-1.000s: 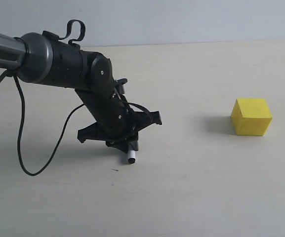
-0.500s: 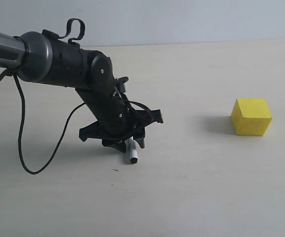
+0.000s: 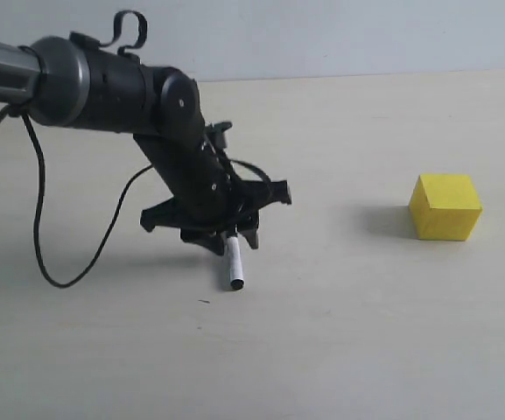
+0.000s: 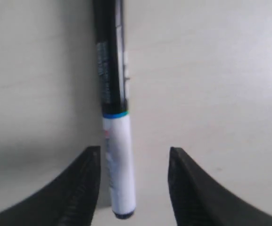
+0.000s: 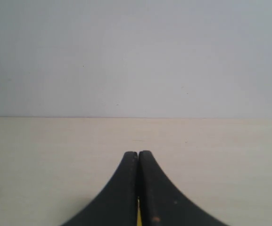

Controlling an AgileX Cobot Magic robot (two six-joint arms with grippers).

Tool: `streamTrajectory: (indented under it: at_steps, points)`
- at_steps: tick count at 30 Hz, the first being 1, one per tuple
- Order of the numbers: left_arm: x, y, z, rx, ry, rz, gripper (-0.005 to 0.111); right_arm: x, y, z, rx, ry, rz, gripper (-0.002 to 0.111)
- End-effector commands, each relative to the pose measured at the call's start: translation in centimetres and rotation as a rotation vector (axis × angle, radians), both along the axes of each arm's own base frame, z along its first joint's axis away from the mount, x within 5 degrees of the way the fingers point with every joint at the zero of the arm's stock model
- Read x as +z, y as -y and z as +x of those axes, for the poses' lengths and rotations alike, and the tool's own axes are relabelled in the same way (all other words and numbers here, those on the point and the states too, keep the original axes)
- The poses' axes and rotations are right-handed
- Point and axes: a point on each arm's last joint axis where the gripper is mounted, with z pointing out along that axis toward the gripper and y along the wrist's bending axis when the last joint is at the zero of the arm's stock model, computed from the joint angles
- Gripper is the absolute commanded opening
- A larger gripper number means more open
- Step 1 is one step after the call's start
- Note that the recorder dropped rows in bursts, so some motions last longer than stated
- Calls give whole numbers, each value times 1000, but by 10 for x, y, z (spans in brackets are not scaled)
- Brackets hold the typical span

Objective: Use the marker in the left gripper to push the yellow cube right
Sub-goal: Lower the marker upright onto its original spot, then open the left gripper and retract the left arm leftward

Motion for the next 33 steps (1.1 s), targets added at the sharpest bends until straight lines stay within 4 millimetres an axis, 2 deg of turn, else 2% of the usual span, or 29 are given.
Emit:
streamTrajectory:
  at_steps: [1,3,4,6,8,9,14,19,23,33]
  points:
    - [65,1,5,-84,130,-58,29,-1,0,0,1,8,-2,0]
    - [87,0,2,-134,242,-67,4,-1,0,0,1,8,-2,0]
    - [95,2,-2,-172,301,-71,1,-1,0,0,1,8,-2,0]
    - [106,2,-16,-245,416,-91,0,-1,0,0,1,8,-2,0]
    - [108,-5,-32,-264,501,-123,0,-1,0,0,1,8,-2,0]
    - [114,-12,-42,-256,565,-159,0,-1,0,0,1,8,-2,0]
    - [118,-47,-97,-264,812,-291,0,-1,0,0,1,8,-2,0]
    - [115,-83,-130,-219,815,-330,0,-1,0,0,1,8,-2,0]
    - [113,-96,-143,-218,819,-333,0,-1,0,0,1,8,-2,0]
    - [113,-98,-144,-255,833,-312,0,-1,0,0,1,8,-2,0]
